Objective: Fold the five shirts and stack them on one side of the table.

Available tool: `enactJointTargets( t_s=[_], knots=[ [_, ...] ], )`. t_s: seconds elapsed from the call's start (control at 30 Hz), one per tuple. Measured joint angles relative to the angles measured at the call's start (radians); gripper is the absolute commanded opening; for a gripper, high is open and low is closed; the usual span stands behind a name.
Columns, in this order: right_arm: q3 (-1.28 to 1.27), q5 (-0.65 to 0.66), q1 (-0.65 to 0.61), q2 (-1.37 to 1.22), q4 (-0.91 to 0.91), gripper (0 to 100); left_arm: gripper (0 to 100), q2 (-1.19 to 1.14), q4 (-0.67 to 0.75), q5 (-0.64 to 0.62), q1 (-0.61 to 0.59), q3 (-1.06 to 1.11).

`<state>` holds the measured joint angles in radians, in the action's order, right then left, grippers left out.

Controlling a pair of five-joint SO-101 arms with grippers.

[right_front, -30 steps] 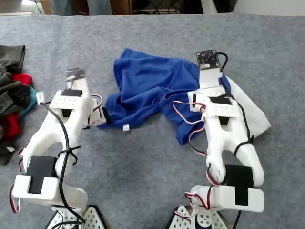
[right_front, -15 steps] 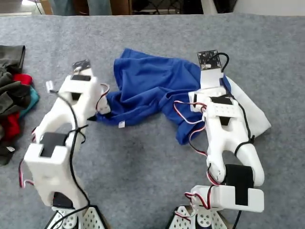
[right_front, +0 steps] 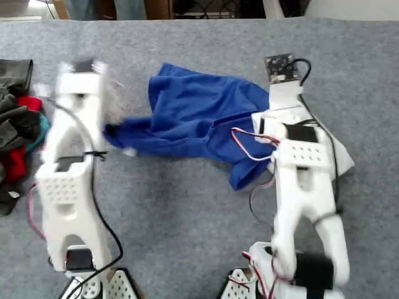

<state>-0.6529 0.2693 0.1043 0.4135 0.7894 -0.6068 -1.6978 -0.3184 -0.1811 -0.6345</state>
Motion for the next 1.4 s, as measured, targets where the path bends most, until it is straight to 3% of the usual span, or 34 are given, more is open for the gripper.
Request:
enactJointTargets(
  t_s=[0.13,0.33,0.5,0.67,0.77,0.87,1.03,1.27,1.4],
  knots=[
    [0.086,0.021,-0.002,0.241,0.127,1.4,3,0.203,-0.051,0.074,-0.150,-0.138],
    [0.315,-0.023,0.000,0.491,0.270,1.4,3,0.583,-0.058,0.103,-0.327,-0.118],
    [0.591,-0.061,0.003,0.534,0.351,1.4,3,0.904,-0.058,0.103,-0.382,-0.124],
    [0.726,-0.061,0.000,0.529,0.450,1.4,3,1.148,-0.058,0.103,-0.358,-0.064],
    [0.683,-0.061,-0.051,0.457,0.517,1.4,3,1.175,-0.048,0.106,-0.333,0.083],
    [0.572,-0.038,-0.157,0.365,0.525,1.5,3,1.155,0.055,0.104,-0.330,0.311],
    [0.339,0.034,-0.374,0.132,0.385,2.0,3,1.158,0.264,0.109,-0.431,0.620],
    [0.381,0.044,-0.611,-0.341,0.207,26.2,3,1.157,0.505,0.173,-0.571,1.003],
    [0.535,0.044,-0.715,-0.588,0.193,27.2,3,1.157,0.641,0.196,-0.638,1.165]
  ],
)
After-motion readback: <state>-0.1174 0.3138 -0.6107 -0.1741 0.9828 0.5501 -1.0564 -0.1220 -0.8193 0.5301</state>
